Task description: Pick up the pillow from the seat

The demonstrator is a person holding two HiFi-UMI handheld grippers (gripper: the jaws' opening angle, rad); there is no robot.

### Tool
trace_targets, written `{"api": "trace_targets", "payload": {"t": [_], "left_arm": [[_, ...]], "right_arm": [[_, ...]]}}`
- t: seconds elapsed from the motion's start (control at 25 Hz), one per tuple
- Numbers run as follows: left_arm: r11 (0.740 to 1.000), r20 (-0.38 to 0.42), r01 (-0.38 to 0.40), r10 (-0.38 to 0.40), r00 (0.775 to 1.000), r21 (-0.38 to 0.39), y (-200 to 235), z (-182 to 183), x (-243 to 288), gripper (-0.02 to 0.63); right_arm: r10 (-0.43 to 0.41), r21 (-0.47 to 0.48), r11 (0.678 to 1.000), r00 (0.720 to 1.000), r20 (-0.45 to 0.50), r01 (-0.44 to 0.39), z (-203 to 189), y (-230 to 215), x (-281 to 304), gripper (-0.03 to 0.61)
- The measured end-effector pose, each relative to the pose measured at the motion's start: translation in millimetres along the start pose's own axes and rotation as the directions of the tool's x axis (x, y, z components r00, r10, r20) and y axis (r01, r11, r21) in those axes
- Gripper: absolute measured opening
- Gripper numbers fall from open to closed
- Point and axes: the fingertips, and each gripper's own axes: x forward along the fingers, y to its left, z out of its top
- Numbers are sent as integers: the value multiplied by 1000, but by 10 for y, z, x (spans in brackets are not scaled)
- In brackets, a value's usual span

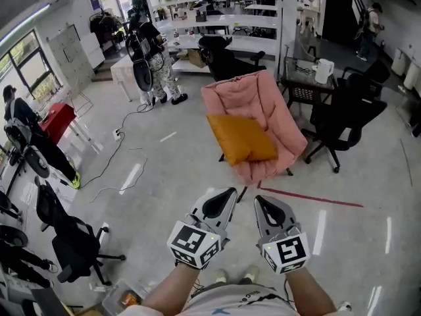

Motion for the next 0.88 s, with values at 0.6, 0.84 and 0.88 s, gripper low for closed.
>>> {"api": "trace_targets", "payload": {"t": [0.6,0.84,0.88], "left_arm": [[993,-19,-99,98,995,-65,313,-120,113,9],[993,-22,-110,109,994,-42,201,-98,231,9],[993,-24,-114,113,993,-35,197,-93,250,9]], "right_arm": [[-25,32,999,999,24,24,-104,-254,-16,17],[-6,38,999,999,45,5,-126,-374,-51,17],[-3,43,999,999,47,1,-131,-391,-48,17]]}}
